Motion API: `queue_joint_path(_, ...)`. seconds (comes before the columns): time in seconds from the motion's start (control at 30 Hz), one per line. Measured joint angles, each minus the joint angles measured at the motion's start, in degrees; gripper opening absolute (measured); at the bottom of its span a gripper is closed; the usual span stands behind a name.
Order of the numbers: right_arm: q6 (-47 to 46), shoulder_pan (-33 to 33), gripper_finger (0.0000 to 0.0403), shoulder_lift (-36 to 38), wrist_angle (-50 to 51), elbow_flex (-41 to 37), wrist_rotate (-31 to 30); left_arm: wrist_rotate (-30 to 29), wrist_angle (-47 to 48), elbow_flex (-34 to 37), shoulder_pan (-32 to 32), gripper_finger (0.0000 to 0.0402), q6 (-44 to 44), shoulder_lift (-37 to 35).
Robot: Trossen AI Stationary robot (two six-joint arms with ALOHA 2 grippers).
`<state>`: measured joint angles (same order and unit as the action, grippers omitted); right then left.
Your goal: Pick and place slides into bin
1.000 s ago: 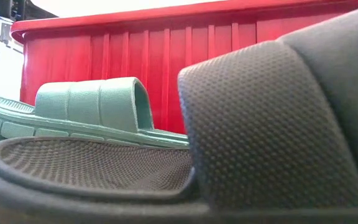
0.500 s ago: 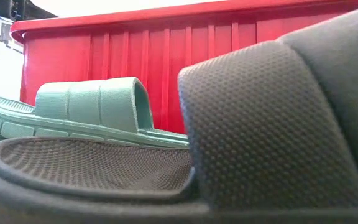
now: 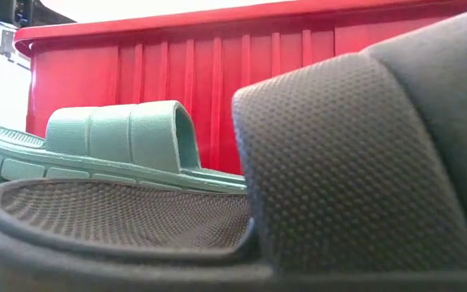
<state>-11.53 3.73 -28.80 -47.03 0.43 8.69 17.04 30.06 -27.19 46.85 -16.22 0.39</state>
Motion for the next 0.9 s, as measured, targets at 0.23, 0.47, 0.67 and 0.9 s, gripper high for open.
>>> queue_joint_path(0.23, 0.0, 0.0, 0.0200, 0.0, 0.0, 0.0, 0.0, 0.2, -0.1, 0.0, 0.0, 0.0200, 0.0, 0.0)
queue_joint_path(0.47, 0.0, 0.0, 0.0200, 0.0, 0.0, 0.0, 0.0, -2.8, 2.7, 0.0, 0.0, 0.0200, 0.0, 0.0)
queue_joint_path(0.67, 0.0, 0.0, 0.0200, 0.0, 0.0, 0.0, 0.0, 0.2, 2.5, 0.0, 0.0, 0.0200, 0.2, 0.0)
queue_joint_path(0.9, 0.0, 0.0, 0.0200, -0.1, -1.2, 0.2, -9.3, 4.8, 2.2, 0.0, 0.0, 0.0200, 8.5, 0.3)
